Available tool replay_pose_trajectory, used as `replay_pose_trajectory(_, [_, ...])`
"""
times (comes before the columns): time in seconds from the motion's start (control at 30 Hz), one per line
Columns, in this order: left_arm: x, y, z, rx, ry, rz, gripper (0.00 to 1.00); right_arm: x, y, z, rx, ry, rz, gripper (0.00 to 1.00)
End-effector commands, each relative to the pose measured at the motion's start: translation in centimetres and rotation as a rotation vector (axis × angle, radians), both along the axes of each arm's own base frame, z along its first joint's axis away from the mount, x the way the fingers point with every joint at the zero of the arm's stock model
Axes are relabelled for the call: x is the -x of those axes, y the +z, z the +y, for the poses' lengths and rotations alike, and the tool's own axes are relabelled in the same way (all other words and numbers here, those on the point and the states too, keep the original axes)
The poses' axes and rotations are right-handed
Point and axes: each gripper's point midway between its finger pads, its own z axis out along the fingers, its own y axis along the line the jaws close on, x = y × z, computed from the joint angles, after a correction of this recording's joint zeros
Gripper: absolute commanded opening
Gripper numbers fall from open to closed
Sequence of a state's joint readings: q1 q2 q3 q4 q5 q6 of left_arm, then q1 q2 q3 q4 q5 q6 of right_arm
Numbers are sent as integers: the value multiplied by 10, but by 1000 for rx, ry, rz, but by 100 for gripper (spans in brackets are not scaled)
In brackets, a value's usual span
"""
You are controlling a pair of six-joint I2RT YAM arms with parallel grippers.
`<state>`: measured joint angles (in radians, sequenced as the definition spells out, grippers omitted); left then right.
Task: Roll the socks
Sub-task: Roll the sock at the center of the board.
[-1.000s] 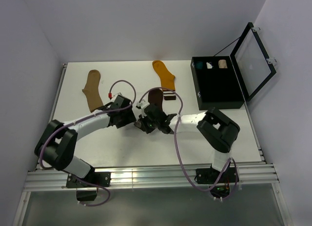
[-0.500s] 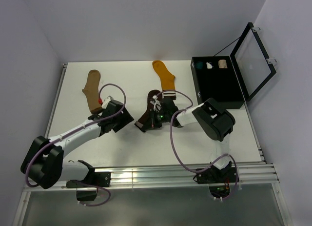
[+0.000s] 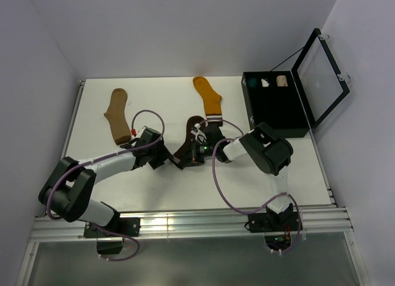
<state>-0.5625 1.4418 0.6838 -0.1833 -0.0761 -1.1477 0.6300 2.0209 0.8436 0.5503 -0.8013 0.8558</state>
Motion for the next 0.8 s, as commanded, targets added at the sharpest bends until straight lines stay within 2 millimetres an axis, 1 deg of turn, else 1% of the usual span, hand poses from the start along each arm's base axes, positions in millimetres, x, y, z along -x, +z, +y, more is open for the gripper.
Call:
replay_pose_trajectory(0.0, [-5,2,-10,25,-11,-6,54,7,-20,-9,53,-16,50,0])
replay_pose_trajectory(0.03, [-2,-4,-11,19,-17,18,53,7,-21,-10,57,-17,49,0])
replay_pose_trajectory(0.1, [-1,-9,-12,10,-27,34,50,5,-20,-10,66,-23,43,0])
replay_pose_trajectory(0.23, [-1,-13,-14,-2,-34,43,43,3,-19,-12,88,-27,19,2])
replay_pose_trajectory(0.3, [-2,-14,-13,-20,-42,48,39,2,-18,-14,104,-29,0,5])
replay_pose_trajectory(0.33, [-3,-14,-13,-27,-44,49,35,2,-18,-15,112,-30,-7,7])
replay_pose_trajectory(0.37, [-3,-15,-12,-37,-49,53,33,1,-17,-16,121,-31,-17,9])
replay_pose_trajectory(0.4, [-3,-16,-11,-48,-50,58,31,1,-14,-19,135,-26,-42,12])
replay_pose_trajectory(0.43, [-4,-16,-11,-54,-52,58,29,-4,-14,-20,158,-40,-67,21])
replay_pose_trajectory(0.47, [-4,-16,-11,-61,-57,58,23,-6,-5,-19,163,-39,-105,25])
replay_pose_trajectory(0.5, [-4,-16,-10,-71,-56,61,22,-4,-8,-23,195,-28,-129,33])
replay_pose_trajectory(0.53, [-5,-16,-9,-79,-61,61,18,-11,-6,-25,229,-51,-174,38])
replay_pose_trajectory(0.57, [-5,-16,-9,-85,-65,63,17,-10,2,-24,238,-47,-215,42])
replay_pose_trajectory(0.6, [-6,-16,-9,-92,-68,64,16,-9,2,-26,264,-32,-248,49])
replay_pose_trajectory(0.63, [-6,-16,-8,-100,-76,64,14,-15,3,-28,297,-55,-289,52])
replay_pose_trajectory(0.67, [-6,-17,-8,-106,-80,64,14,-18,11,-28,304,-57,-332,54])
replay_pose_trajectory(0.7, [-8,-16,-9,-110,-87,63,14,-15,11,-29,336,-43,-376,57])
replay_pose_trajectory(0.73, [-7,-16,-8,-119,-99,65,14,-16,13,-29,352,-42,-412,57])
replay_pose_trajectory(0.77, [-9,-14,-10,-118,-107,61,14,-24,21,-32,380,-80,-477,57])
